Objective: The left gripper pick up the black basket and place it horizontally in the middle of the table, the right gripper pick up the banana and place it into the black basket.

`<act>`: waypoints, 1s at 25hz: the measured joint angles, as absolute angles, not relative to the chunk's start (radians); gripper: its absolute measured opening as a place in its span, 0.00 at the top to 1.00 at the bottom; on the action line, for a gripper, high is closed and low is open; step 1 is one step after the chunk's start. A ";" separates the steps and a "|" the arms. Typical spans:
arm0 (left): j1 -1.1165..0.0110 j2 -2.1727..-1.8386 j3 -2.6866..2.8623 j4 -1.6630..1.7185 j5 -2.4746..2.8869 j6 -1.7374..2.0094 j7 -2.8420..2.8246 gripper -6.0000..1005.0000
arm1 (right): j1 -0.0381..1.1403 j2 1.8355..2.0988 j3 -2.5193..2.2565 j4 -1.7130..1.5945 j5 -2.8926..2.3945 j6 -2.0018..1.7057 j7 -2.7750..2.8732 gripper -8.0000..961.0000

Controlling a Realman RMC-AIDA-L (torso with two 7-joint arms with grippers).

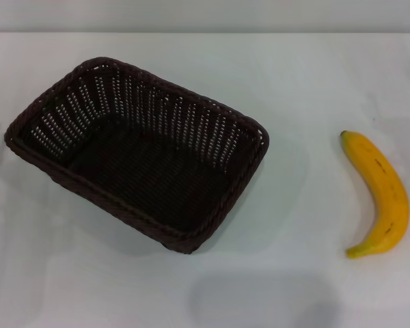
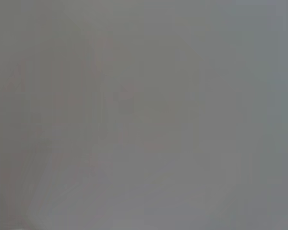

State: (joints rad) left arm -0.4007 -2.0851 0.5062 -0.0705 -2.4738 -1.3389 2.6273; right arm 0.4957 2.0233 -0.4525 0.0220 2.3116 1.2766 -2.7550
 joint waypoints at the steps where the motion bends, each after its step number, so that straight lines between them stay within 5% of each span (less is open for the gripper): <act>1: -0.403 -2.085 0.506 -0.071 -2.474 -1.339 2.628 0.11 | 0.496 2.023 -0.453 0.023 2.312 1.277 -2.755 0.11; 19: -0.386 -2.072 0.530 0.104 -2.399 -1.176 2.173 0.11 | 0.493 2.023 -0.444 0.025 2.313 1.278 -2.755 0.11; 23: -0.362 -2.043 0.542 0.271 -2.215 -1.097 1.898 0.11 | 0.500 2.023 -0.444 0.020 2.314 1.279 -2.755 0.11; 25: -0.370 -2.000 0.543 0.343 -2.055 -1.096 1.730 0.11 | 0.503 2.023 -0.448 0.016 2.314 1.277 -2.755 0.11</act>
State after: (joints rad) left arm -0.3704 -2.0001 0.5432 0.3427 -2.0546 -1.0960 1.7305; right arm 0.5028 2.0227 -0.4481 0.0160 2.3140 1.2773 -2.7550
